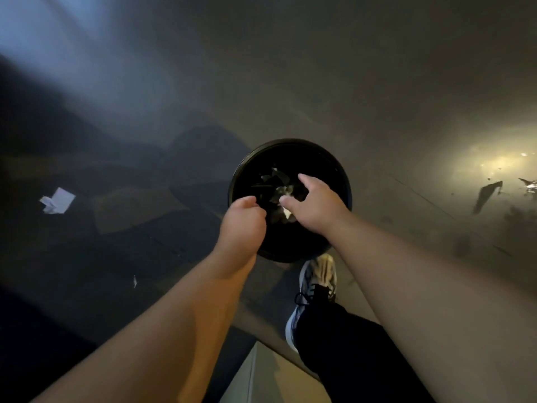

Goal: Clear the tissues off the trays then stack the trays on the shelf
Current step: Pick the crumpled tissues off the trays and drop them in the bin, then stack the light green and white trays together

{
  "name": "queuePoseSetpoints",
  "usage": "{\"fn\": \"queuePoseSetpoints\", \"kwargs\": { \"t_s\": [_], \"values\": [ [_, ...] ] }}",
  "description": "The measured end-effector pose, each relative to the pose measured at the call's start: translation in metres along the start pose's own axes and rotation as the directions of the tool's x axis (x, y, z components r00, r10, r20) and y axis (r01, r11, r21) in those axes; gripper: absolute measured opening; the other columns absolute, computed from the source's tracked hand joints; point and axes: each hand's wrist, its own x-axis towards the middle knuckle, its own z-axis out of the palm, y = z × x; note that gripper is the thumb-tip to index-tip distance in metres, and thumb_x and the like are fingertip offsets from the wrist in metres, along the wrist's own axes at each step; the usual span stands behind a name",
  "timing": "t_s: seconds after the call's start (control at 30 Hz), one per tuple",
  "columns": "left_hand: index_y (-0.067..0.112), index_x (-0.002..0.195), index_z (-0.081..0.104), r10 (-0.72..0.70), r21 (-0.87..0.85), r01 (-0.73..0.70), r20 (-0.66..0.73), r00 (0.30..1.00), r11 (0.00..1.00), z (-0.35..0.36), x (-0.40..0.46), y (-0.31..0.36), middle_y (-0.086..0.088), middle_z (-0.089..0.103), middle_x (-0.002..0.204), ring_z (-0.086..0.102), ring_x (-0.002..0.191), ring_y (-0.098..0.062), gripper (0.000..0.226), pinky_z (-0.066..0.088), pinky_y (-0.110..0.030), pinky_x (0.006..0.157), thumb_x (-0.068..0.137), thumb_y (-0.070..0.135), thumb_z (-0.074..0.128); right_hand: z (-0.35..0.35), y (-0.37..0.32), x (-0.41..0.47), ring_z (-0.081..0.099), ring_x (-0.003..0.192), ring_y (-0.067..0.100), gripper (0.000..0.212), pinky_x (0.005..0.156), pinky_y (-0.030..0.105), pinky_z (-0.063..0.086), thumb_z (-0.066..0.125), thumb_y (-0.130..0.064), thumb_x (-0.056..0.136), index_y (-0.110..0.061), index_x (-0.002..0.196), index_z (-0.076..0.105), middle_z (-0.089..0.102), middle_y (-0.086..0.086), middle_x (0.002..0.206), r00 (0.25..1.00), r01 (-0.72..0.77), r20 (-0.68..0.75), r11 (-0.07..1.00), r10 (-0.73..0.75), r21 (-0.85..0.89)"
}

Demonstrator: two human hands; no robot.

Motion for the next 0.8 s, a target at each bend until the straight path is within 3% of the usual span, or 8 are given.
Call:
{"fn": "queuePoseSetpoints", "kwargs": {
  "t_s": [0.07, 0.2, 0.4, 0.5, 0.63, 0.7, 0.73, 0.8],
  "values": [
    [0.012, 0.146, 0.047, -0.017, -0.044, 0.016, -0.018, 1.0, 0.999, -0.008, -0.009, 0.007, -0.01, 0.06, 0.132, 0.06, 0.114, -0.024, 0.051, 0.051, -0.041, 0.096, 0.097, -0.003, 0.05, -0.01, -0.002, -0.008, 0.041, 0.144, 0.027, 0.077, 0.114, 0.04, 0.039, 0.059, -0.059, 0.089, -0.03, 0.156, 0.036, 0.034, 0.001, 0.163, 1.0, 0.01, -0.016, 1.0, -0.01, 0.023],
    [0.02, 0.148, 0.045, -0.06, -0.126, 0.059, 0.001, 0.998, 0.99, -0.016, -0.044, 0.031, -0.007, 0.064, 0.115, 0.063, 0.093, -0.016, 0.052, 0.052, -0.029, 0.07, 0.099, 0.003, 0.05, -0.043, -0.02, -0.036, 0.052, 0.134, 0.025, 0.063, 0.102, 0.035, 0.046, 0.055, -0.053, 0.094, -0.031, 0.152, 0.044, 0.046, 0.002, 0.156, 0.999, 0.046, -0.019, 0.999, -0.046, -0.014],
    [0.028, 0.144, 0.051, 0.025, -0.126, -0.022, 0.024, 0.999, 0.992, -0.024, -0.115, 0.086, 0.0, 0.066, 0.08, 0.06, 0.076, -0.017, 0.053, 0.051, -0.039, 0.075, 0.094, 0.01, 0.05, -0.113, -0.084, -0.1, 0.057, 0.129, 0.022, 0.054, 0.095, 0.032, 0.047, 0.055, -0.048, 0.094, -0.033, 0.146, 0.052, 0.058, -0.002, 0.146, 0.99, 0.103, -0.096, 0.995, -0.103, -0.006],
    [0.032, 0.146, 0.049, 0.116, -0.12, -0.115, 0.0, 0.993, 0.986, -0.038, -0.167, 0.133, -0.002, 0.068, 0.108, 0.064, 0.088, -0.014, 0.054, 0.055, -0.041, 0.09, 0.094, 0.014, 0.051, -0.149, -0.134, -0.145, 0.057, 0.129, 0.019, 0.053, 0.099, 0.03, 0.046, 0.055, -0.047, 0.093, -0.033, 0.144, 0.055, 0.061, -0.005, 0.142, 0.977, 0.174, -0.127, 0.985, -0.172, 0.006],
    [0.031, 0.149, 0.044, 0.287, -0.122, -0.288, -0.029, 0.958, 0.95, -0.074, -0.251, 0.199, -0.011, 0.066, 0.122, 0.068, 0.091, -0.025, 0.064, 0.056, -0.041, 0.087, 0.087, 0.017, 0.054, -0.187, -0.218, -0.226, 0.058, 0.128, 0.017, 0.049, 0.107, 0.031, 0.045, 0.058, -0.043, 0.094, -0.028, 0.141, 0.06, 0.063, -0.002, 0.141, 0.934, 0.316, -0.186, 0.948, -0.303, 0.044],
    [0.022, 0.151, 0.042, 0.349, -0.147, -0.35, -0.033, 0.936, 0.925, -0.103, -0.295, 0.225, -0.017, 0.066, 0.108, 0.064, 0.077, -0.028, 0.064, 0.053, -0.034, 0.07, 0.089, 0.008, 0.052, -0.2, -0.262, -0.276, 0.06, 0.125, 0.018, 0.046, 0.108, 0.032, 0.045, 0.058, -0.038, 0.096, -0.023, 0.14, 0.061, 0.064, 0.001, 0.139, 0.898, 0.404, -0.22, 0.912, -0.381, 0.073],
    [0.019, 0.151, 0.042, 0.383, -0.164, -0.385, -0.045, 0.923, 0.908, -0.12, -0.321, 0.235, -0.019, 0.065, 0.111, 0.061, 0.076, -0.026, 0.061, 0.048, -0.029, 0.064, 0.093, 0.001, 0.049, -0.202, -0.282, -0.303, 0.06, 0.125, 0.018, 0.044, 0.108, 0.031, 0.045, 0.057, -0.034, 0.097, -0.021, 0.139, 0.061, 0.064, 0.002, 0.139, 0.878, 0.448, -0.226, 0.89, -0.422, 0.081],
    [0.015, 0.151, 0.042, 0.438, -0.216, -0.445, -0.081, 0.895, 0.869, -0.157, -0.369, 0.245, -0.023, 0.057, 0.135, 0.062, 0.097, -0.031, 0.059, 0.048, -0.028, 0.07, 0.097, -0.008, 0.044, -0.201, -0.321, -0.354, 0.059, 0.127, 0.017, 0.04, 0.107, 0.027, 0.042, 0.054, -0.026, 0.101, -0.017, 0.138, 0.062, 0.063, 0.003, 0.14, 0.835, 0.531, -0.227, 0.843, -0.502, 0.088]
  ]
}}
